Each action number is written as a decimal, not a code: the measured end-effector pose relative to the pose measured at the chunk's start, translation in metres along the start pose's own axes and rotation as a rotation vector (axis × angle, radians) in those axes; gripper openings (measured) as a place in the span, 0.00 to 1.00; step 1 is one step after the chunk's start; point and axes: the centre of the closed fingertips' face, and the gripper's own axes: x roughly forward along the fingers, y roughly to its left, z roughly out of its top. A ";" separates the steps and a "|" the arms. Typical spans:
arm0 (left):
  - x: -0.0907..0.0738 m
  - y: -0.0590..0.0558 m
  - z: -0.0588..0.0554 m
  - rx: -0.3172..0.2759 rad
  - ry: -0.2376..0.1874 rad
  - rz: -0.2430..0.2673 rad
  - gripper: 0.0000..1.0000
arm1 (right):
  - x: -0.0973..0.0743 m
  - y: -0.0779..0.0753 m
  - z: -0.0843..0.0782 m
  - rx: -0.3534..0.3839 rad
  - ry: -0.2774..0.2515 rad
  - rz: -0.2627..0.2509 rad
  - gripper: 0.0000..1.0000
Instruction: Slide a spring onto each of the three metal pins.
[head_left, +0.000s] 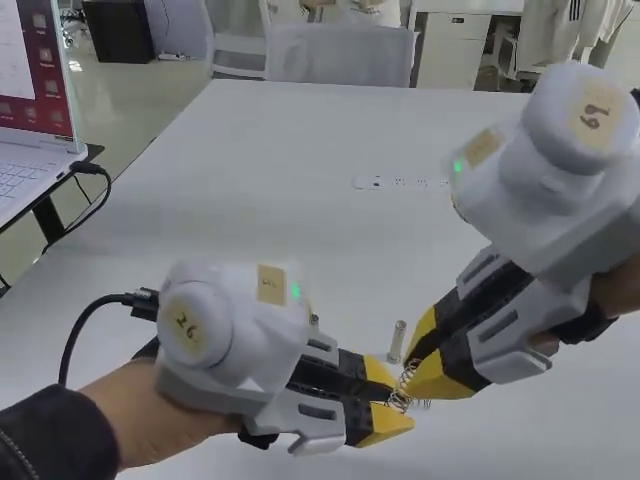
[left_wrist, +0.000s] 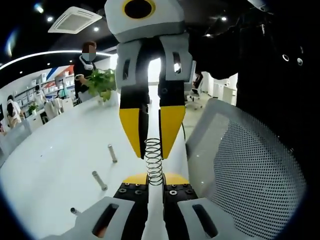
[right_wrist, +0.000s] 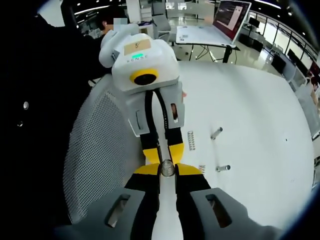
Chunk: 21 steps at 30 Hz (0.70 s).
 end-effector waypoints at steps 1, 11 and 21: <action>0.000 -0.001 0.000 -0.002 0.002 -0.003 0.02 | 0.001 0.001 -0.002 -0.006 0.013 0.004 0.09; 0.000 -0.001 0.002 -0.016 -0.008 -0.004 0.02 | 0.011 0.003 -0.005 -0.048 0.073 0.028 0.09; -0.001 0.002 0.003 -0.030 -0.031 0.005 0.02 | 0.012 -0.001 -0.006 -0.045 0.077 0.024 0.09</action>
